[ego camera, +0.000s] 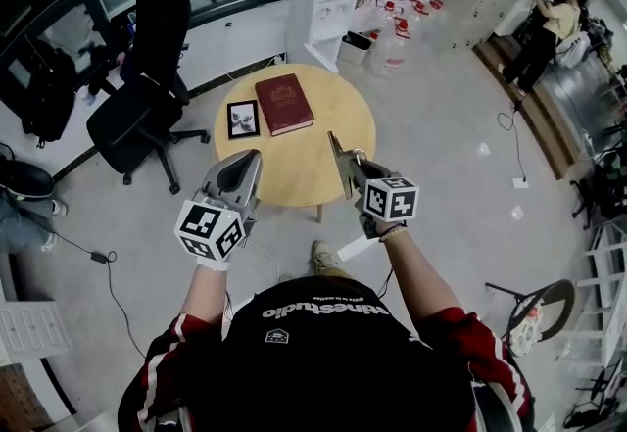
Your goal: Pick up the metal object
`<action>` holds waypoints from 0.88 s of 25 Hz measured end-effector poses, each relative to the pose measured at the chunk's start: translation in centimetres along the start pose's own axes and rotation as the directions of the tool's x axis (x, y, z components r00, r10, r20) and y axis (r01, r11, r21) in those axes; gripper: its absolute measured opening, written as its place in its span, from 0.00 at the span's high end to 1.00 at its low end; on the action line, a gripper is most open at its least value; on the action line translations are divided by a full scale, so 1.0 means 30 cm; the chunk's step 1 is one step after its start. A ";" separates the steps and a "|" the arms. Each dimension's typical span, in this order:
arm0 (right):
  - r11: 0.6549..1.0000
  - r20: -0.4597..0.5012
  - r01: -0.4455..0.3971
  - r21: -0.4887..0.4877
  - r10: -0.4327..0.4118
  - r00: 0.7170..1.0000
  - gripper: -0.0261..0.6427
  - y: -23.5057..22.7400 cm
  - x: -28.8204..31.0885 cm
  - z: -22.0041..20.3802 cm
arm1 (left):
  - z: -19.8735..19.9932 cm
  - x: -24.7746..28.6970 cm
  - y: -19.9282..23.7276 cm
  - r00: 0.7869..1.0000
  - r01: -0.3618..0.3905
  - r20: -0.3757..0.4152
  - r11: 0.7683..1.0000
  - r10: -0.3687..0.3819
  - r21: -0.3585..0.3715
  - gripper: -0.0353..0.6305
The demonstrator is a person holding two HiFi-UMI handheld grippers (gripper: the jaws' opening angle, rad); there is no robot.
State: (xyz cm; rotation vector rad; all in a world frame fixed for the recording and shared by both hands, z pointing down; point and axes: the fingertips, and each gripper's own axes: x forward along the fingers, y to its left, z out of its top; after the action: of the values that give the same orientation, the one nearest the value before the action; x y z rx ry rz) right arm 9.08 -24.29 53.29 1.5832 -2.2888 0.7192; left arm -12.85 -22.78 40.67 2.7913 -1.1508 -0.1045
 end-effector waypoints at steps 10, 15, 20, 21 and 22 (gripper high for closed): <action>0.999 0.142 -0.015 -0.035 0.020 0.990 0.90 0.134 -0.172 0.101 | 0.054 -0.026 -0.030 0.999 0.032 0.025 0.999 -0.033 0.011 0.92; 0.998 0.224 -0.029 -0.047 0.039 0.974 0.90 0.200 -0.244 0.192 | 0.100 -0.050 -0.025 0.998 0.032 0.045 0.999 -0.033 0.019 0.92; 0.997 0.277 -0.010 -0.075 0.031 0.960 0.90 0.244 -0.287 0.250 | 0.138 -0.069 0.026 0.998 0.002 0.063 0.999 -0.004 0.033 0.92; 0.997 0.284 -0.009 -0.076 0.030 0.958 0.90 0.248 -0.294 0.259 | 0.147 -0.070 0.033 0.998 -0.002 0.068 1.000 0.000 0.030 0.92; 0.997 0.291 -0.006 -0.078 0.028 0.956 0.90 0.251 -0.303 0.268 | 0.155 -0.072 0.036 0.997 -0.005 0.074 1.000 0.002 0.029 0.92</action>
State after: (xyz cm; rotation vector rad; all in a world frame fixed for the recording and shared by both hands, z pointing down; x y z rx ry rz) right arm 5.94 -19.25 40.30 1.7351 -2.5024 0.4170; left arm -15.64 -22.43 36.24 2.8333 -1.1828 -0.1938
